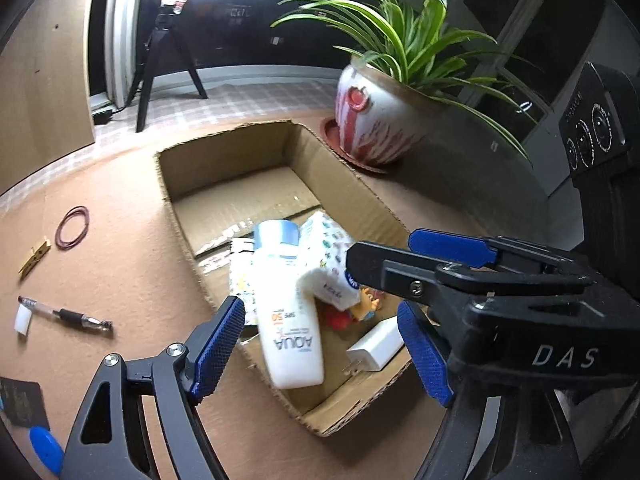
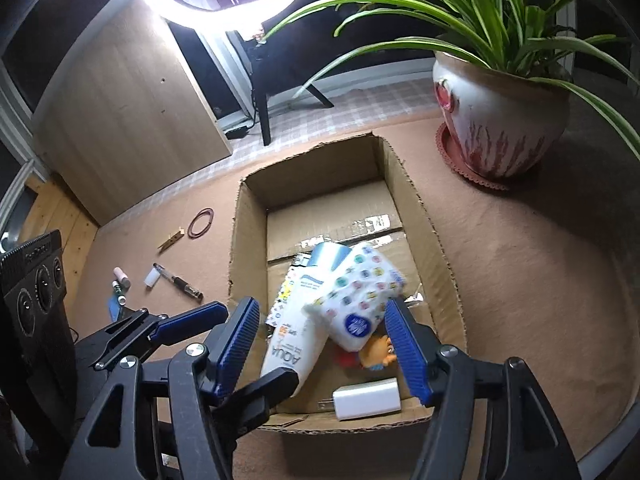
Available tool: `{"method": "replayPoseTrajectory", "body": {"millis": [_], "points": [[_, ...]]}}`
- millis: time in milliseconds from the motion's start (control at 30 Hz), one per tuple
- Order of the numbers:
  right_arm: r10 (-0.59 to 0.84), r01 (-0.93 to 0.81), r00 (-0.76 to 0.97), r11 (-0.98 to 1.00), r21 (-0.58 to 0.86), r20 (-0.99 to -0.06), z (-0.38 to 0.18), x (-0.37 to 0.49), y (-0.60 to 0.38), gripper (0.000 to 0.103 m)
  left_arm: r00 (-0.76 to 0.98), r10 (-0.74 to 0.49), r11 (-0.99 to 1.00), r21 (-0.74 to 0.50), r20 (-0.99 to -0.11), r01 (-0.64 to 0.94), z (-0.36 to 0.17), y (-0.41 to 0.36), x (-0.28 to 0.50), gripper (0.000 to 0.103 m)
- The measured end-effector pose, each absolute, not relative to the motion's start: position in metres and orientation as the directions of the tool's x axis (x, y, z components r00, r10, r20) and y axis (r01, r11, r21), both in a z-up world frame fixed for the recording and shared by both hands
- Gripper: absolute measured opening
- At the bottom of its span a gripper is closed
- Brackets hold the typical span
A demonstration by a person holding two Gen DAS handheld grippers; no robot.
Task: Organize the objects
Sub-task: 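Carry the tissue pack over the box and open the right tool, then grasp the blue tape measure with the left tool while the right tool grasps the pen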
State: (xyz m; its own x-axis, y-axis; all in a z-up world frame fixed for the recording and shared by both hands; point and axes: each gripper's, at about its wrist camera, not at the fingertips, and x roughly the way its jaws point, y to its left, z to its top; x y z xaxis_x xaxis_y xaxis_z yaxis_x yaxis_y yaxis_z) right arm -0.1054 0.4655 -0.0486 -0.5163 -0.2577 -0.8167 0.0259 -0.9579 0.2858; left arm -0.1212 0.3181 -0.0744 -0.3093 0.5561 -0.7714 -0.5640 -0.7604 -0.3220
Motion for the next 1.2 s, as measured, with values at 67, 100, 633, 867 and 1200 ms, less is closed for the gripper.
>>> {"method": "replayPoseTrajectory", "body": {"millis": [67,100,633,867,1200], "points": [[-0.262,0.039,-0.516,-0.958,0.283,-0.816,-0.047,-0.106,0.459,0.062,-0.318,0.552,-0.767,-0.321,-0.77,-0.555,-0.073,0.31,-0.12,0.081],[-0.265,0.046,-0.515,-0.958,0.283,-0.815,-0.046,-0.107,0.456,0.062,-0.32,0.551,-0.77,-0.322,-0.77,-0.551,-0.072,0.306,-0.12,0.081],[-0.364,0.183,-0.448,-0.931,0.315,-0.816,-0.051,-0.11,0.378,0.062,-0.387,0.435,-0.878,-0.289,-0.813,-0.381,-0.088,0.174,-0.107,0.081],[-0.417,0.249,-0.39,-0.906,0.341,-0.821,-0.059,-0.113,0.333,0.062,-0.417,0.362,-0.929,-0.283,-0.834,-0.241,-0.101,0.093,-0.105,0.081],[-0.404,0.309,-0.338,-0.901,0.305,-0.85,-0.076,-0.131,0.282,0.062,-0.409,0.238,-0.97,-0.192,-0.881,-0.15,-0.134,0.038,-0.097,0.081]]}}
